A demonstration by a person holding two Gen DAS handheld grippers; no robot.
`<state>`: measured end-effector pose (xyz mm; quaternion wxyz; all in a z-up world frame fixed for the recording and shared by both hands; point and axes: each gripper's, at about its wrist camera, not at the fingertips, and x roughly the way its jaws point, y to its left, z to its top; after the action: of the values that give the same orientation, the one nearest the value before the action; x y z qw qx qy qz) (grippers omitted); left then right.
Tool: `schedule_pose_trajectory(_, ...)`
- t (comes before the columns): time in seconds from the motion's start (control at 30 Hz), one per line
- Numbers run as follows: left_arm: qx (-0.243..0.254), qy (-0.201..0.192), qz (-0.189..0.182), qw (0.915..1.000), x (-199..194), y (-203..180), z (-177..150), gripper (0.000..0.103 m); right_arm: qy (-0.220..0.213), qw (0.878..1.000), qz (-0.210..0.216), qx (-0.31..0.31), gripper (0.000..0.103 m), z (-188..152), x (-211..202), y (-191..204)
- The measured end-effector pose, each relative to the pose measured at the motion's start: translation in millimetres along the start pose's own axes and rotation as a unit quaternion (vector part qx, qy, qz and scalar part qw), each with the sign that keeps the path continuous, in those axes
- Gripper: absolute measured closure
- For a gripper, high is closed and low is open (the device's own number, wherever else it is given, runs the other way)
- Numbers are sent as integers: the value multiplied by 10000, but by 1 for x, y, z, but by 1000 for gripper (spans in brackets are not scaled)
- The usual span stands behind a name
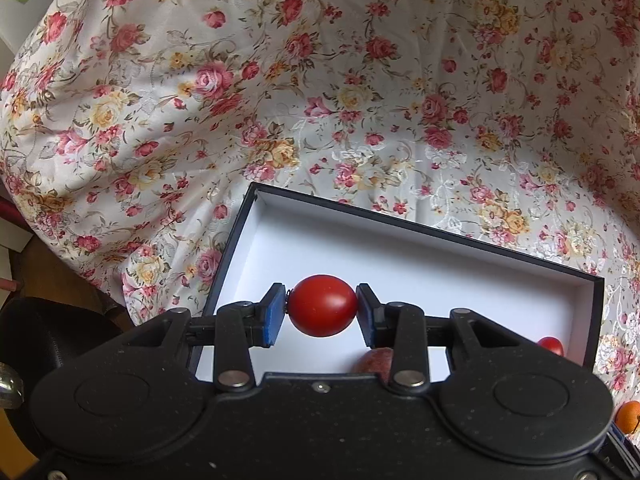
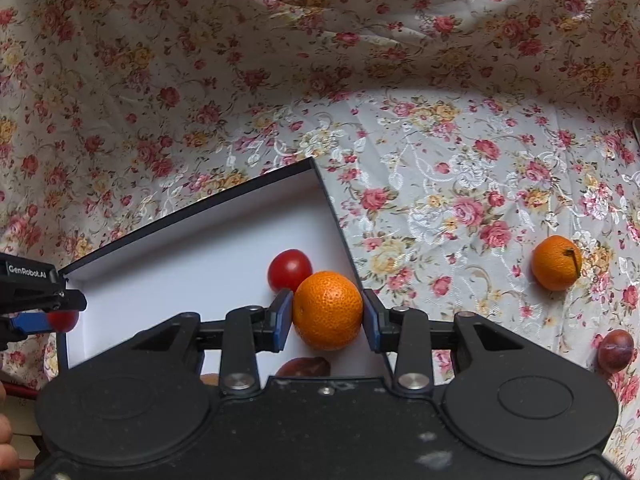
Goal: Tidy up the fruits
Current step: 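Carry the tomato and mandarin into the box and open both tools, then withdraw both open tools from the box toward the remaining fruit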
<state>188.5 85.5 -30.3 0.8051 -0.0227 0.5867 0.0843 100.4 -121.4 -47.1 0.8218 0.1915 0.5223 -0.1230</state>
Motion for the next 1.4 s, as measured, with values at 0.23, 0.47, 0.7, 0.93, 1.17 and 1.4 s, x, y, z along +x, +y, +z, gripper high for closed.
schedule_pose_trajectory(0.23, 59, 71, -23, 10000, 5, 6, -1, 56, 38, 9996, 166, -240, 64, -8, 3, 31)
schedule_pose_trajectory(0.47, 140, 89, 12, 9999, 6, 6, -1, 55, -43, 9991, 293, -299, 63, -9, 0, 36)
schedule_pose_trajectory(0.7, 198, 120, -32, 9997, 5, 2, -1, 52, -191, 9988, 271, -367, 63, -8, -10, 35)
schedule_pose_trajectory(0.93, 304, 148, -70, 9994, 2, -5, 0, 52, -108, 9993, 109, -339, 63, -8, -7, 27)
schedule_pose_trajectory(1.17, 277, 183, -105, 9994, 0, -9, 0, 52, 26, 9992, 79, -391, 63, -12, -7, 22)
schedule_pose_trajectory(1.4, 437, 155, -227, 9987, -8, -29, -5, 52, 72, 9991, -8, -427, 63, -14, -13, 6)
